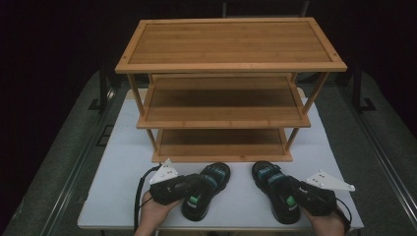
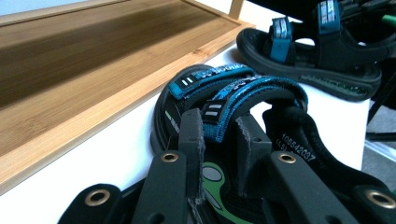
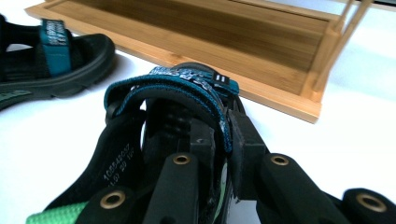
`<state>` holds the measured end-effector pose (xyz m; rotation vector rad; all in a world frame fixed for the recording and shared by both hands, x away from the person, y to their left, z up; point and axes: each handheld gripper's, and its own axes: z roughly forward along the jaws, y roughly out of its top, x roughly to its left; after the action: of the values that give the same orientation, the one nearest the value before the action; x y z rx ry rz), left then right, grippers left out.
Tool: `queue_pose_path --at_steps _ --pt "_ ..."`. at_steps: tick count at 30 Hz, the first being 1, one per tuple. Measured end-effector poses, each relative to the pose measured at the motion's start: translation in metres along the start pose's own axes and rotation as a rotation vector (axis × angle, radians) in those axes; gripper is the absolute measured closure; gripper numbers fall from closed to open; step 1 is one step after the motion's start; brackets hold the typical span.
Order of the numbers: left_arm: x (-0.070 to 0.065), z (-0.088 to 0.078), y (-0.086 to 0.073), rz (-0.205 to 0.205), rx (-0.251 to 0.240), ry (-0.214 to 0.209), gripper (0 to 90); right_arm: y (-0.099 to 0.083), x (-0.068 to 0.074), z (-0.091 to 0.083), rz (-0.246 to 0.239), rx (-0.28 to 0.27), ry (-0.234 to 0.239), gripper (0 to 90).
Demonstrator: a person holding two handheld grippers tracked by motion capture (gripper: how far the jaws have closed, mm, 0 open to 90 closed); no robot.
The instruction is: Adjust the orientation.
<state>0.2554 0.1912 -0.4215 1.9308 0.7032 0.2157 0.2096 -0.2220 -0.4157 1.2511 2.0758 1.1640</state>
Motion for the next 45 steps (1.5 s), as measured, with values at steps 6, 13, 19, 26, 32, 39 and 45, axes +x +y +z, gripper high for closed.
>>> queue_pose_path --at_steps 6,13,19,26,32,39,45 --pt "0.002 -0.008 0.001 -0.017 -0.047 0.003 75.5 0.001 0.006 -0.002 -0.001 -0.026 0.031 81.2" --pt "0.002 -0.013 0.004 -0.020 -0.073 0.015 75.6 0.004 0.011 -0.007 0.012 -0.066 0.039 81.2" --pt "0.003 -0.014 0.005 -0.014 -0.076 0.024 75.6 0.007 0.016 -0.008 -0.007 -0.081 0.036 81.2" --pt "0.009 -0.011 0.007 -0.024 -0.107 0.069 75.7 0.017 0.020 -0.002 -0.025 -0.097 0.020 81.1" --pt "0.013 -0.001 0.011 -0.030 -0.125 0.100 75.7 0.024 0.023 0.008 -0.041 -0.105 -0.004 81.1" --pt "0.013 0.010 0.020 -0.017 -0.148 0.135 75.7 0.035 0.027 0.022 -0.061 -0.123 -0.013 81.2" --pt "0.018 0.019 0.024 -0.022 -0.165 0.157 75.8 0.044 0.030 0.036 -0.085 -0.129 -0.039 81.1"
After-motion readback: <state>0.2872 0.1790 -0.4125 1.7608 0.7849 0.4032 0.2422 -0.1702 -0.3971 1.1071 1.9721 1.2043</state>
